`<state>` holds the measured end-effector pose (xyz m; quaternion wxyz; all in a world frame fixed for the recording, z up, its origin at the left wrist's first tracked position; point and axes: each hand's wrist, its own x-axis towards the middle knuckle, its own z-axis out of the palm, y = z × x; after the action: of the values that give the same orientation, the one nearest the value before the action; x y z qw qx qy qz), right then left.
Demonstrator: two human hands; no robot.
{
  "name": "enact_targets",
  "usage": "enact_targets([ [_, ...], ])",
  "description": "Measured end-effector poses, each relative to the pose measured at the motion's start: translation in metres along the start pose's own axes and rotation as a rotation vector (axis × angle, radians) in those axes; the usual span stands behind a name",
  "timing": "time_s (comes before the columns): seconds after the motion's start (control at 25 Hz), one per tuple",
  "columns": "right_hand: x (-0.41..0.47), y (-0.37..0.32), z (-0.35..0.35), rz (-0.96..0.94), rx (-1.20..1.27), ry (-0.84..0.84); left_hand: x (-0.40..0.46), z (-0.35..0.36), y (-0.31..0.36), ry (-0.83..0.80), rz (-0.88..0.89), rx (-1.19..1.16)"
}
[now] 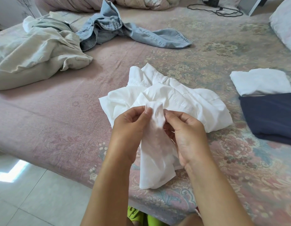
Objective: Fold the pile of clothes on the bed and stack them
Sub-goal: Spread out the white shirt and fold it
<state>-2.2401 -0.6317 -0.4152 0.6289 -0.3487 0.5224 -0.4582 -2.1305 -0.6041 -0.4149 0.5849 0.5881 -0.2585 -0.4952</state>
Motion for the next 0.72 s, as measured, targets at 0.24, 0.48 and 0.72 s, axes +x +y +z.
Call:
enact_targets([
  [0.24, -0.0008, -0.0015, -0.0029, -0.007, 0.032, -0.070, 0.0001, 0.0023, -0.0007, 0.217, 0.079, 0.077],
  [0.48, -0.0006, -0.0004, -0.0024, 0.114, 0.163, -0.138, -0.0001, 0.0017, 0.0012, 0.112, 0.052, 0.168],
  [0.72, 0.0001, -0.0029, -0.0035, 0.130, 0.289, -0.140, -0.0032, 0.0056, 0.0023, 0.066, -0.017, 0.284],
])
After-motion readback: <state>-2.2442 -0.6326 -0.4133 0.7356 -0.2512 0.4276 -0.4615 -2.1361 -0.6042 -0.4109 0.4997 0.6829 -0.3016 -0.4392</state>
